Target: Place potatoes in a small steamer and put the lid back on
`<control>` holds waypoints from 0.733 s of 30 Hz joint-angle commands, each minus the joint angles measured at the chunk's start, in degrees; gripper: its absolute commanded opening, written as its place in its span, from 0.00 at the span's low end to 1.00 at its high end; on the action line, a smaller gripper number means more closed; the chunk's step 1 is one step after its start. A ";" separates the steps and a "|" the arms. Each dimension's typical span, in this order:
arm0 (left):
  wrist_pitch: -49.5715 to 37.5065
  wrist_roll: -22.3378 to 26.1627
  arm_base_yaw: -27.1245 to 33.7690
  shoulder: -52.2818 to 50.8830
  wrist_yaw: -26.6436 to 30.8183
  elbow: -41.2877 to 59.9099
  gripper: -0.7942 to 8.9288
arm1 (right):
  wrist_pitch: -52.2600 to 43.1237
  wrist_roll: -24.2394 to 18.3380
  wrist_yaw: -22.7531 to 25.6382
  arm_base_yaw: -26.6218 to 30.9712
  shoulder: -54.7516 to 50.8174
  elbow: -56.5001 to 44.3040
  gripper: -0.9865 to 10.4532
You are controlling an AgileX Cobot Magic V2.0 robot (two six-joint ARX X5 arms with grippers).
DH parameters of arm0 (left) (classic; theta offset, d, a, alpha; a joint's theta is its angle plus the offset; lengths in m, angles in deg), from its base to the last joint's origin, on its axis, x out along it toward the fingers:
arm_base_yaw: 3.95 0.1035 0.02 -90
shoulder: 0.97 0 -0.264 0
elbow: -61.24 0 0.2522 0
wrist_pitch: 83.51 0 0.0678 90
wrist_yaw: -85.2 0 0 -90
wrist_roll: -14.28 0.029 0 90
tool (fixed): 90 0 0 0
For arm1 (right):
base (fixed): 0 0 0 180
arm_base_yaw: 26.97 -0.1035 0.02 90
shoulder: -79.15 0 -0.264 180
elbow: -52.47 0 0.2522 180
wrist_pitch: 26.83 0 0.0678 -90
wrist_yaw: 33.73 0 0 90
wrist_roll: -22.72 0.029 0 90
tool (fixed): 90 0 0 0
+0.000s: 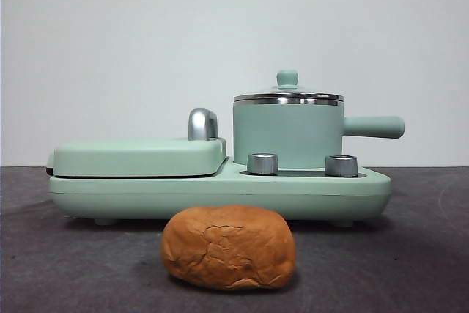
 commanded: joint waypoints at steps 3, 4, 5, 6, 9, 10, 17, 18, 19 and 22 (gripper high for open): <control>3.41 0.37 0.00 5.09 -1.31 -8.11 0.09 | -0.76 -3.43 -1.11 -0.09 0.07 4.85 0.10; 4.09 1.33 0.00 6.62 -2.60 -9.84 0.09 | -0.39 -3.45 -2.03 -0.09 0.07 6.14 0.10; 4.79 2.54 0.00 8.28 -4.04 -11.63 0.09 | 0.22 -3.45 -2.49 -0.09 0.15 7.23 0.10; 5.31 3.76 0.00 9.81 -5.57 -13.18 0.09 | 1.03 -3.45 -2.91 -0.09 0.52 8.41 0.10; 6.84 7.89 -0.04 15.30 -11.65 -18.32 0.09 | 6.32 -3.52 -5.22 -0.09 2.82 13.07 0.10; 7.50 9.25 -0.04 17.25 -13.75 -20.02 0.09 | 8.74 -3.74 -6.29 -0.09 4.15 14.84 0.10; 11.04 17.05 -0.68 29.11 -24.11 -28.87 0.09 | 19.56 -14.27 -18.14 -0.09 16.39 25.11 0.10; 11.19 18.05 -0.96 30.40 -25.00 -29.64 0.09 | 20.70 -15.91 -19.30 -0.09 18.18 26.29 0.10; 11.26 19.26 -1.38 31.82 -26.12 -30.51 0.09 | 22.29 -18.14 -20.57 -0.09 20.72 27.85 0.10; 11.98 22.25 -2.89 35.80 -27.36 -32.85 0.09 | 26.73 -23.47 -22.73 -0.09 27.26 31.71 0.10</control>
